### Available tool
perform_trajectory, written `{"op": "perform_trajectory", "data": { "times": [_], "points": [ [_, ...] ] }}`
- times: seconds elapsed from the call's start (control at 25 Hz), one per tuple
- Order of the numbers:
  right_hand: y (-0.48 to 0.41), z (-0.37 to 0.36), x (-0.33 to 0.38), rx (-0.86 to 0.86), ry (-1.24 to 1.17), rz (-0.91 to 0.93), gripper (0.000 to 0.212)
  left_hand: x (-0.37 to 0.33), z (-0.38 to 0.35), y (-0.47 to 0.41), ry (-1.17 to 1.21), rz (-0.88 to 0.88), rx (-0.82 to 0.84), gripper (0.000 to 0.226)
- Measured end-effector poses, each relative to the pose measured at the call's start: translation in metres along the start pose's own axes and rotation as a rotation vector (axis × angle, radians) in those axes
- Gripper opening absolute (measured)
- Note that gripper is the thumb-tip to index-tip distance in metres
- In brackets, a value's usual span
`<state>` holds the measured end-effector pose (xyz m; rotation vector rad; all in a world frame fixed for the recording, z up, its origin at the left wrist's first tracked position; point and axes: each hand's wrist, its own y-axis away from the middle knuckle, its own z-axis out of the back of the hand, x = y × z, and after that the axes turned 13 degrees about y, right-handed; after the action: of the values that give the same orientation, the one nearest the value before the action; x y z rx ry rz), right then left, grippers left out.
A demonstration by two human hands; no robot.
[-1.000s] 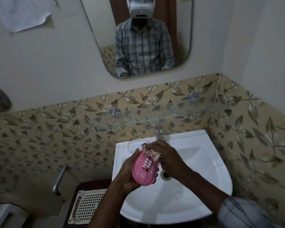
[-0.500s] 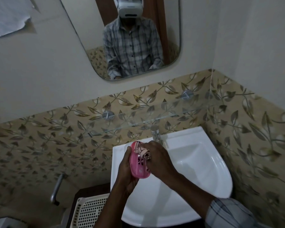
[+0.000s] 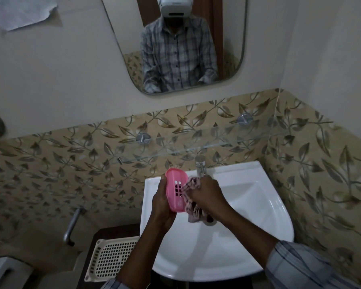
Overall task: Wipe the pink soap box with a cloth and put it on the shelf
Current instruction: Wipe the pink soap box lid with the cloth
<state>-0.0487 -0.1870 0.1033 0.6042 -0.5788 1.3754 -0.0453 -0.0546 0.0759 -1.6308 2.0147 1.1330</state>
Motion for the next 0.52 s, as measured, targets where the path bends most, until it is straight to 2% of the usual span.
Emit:
{"op": "perform_trajectory", "data": {
  "times": [0.08, 0.16, 0.32, 0.36, 0.4, 0.44, 0.52],
  "points": [
    [-0.004, 0.000, -0.004, -0.067, -0.016, -0.032, 0.025, -0.002, -0.003, -0.004, -0.026, -0.021, 0.034, 0.051],
    [-0.002, 0.003, -0.003, -0.015, 0.031, 0.006, 0.025, -0.003, -0.005, -0.006, -0.033, -0.036, -0.005, 0.050],
    [0.007, -0.003, -0.004, -0.064, 0.046, 0.058, 0.009, 0.006, -0.020, -0.010, 0.001, -0.067, -0.042, 0.058],
    [0.013, -0.003, -0.004, -0.041, 0.026, 0.139, 0.007, 0.007, -0.023, -0.012, 0.031, -0.054, -0.064, 0.061],
    [0.014, -0.004, -0.009, -0.021, 0.053, 0.245, 0.016, 0.006, -0.028, -0.012, 0.049, -0.037, -0.059, 0.064],
    [0.012, -0.005, -0.017, -0.034, 0.129, 0.331, 0.027, 0.005, -0.030, -0.012, 0.049, -0.029, -0.043, 0.066],
    [0.005, 0.001, -0.029, -0.099, 0.229, 0.416, 0.027, 0.004, -0.025, -0.016, 0.046, -0.023, -0.052, 0.065]
  ]
}}
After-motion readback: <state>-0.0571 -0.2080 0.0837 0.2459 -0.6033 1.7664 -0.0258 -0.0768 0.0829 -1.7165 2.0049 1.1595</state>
